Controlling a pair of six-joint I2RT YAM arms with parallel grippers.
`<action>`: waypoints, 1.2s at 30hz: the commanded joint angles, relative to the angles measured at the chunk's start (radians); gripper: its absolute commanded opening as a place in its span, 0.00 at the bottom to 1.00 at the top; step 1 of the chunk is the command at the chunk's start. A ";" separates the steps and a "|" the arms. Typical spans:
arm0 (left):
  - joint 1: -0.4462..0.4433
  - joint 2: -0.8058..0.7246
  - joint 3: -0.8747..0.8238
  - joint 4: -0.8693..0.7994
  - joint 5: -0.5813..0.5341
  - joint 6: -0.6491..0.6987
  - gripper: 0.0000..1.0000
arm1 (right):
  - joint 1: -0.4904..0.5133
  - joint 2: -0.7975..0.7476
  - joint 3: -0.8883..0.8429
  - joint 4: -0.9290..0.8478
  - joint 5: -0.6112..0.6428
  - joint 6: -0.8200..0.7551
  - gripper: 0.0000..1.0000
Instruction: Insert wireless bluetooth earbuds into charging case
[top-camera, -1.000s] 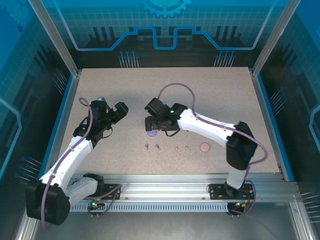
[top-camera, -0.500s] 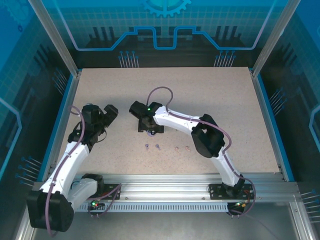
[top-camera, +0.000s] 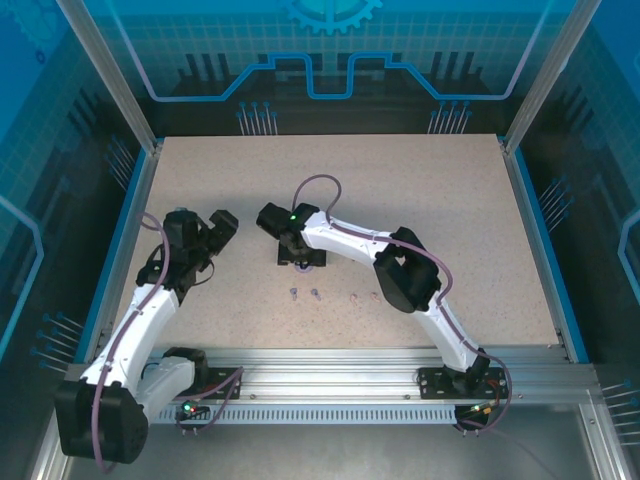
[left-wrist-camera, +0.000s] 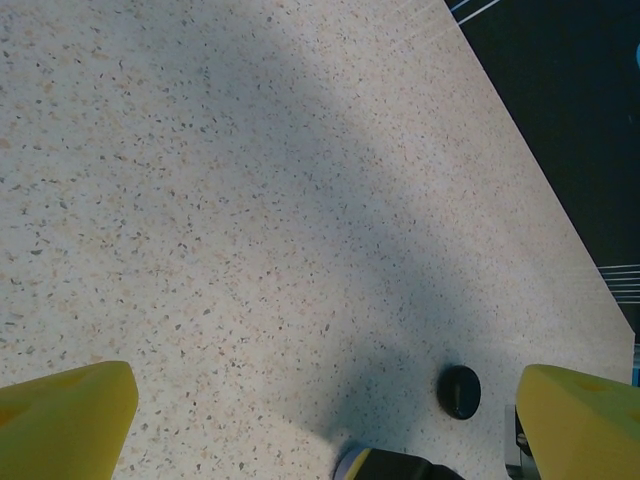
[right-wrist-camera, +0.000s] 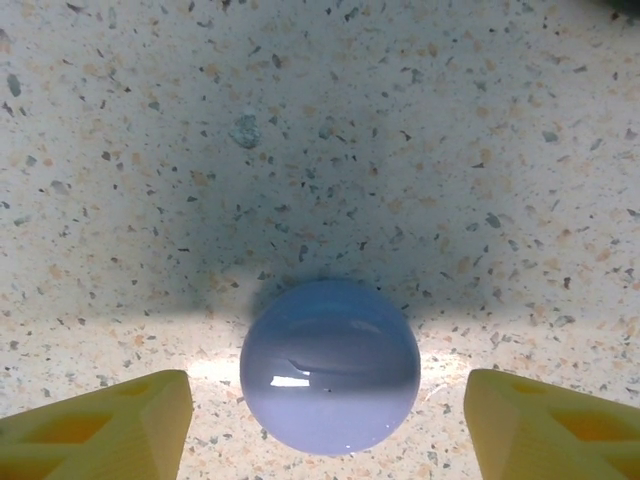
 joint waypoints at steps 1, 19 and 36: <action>0.014 0.011 -0.015 0.027 0.030 -0.006 0.99 | -0.006 0.048 0.025 -0.026 -0.004 0.022 0.71; 0.014 0.023 -0.020 0.052 0.048 -0.008 0.99 | -0.010 0.085 0.037 -0.021 -0.005 0.035 0.63; 0.014 0.027 -0.051 0.130 0.144 -0.010 0.99 | -0.034 0.026 -0.036 0.066 -0.028 0.024 0.43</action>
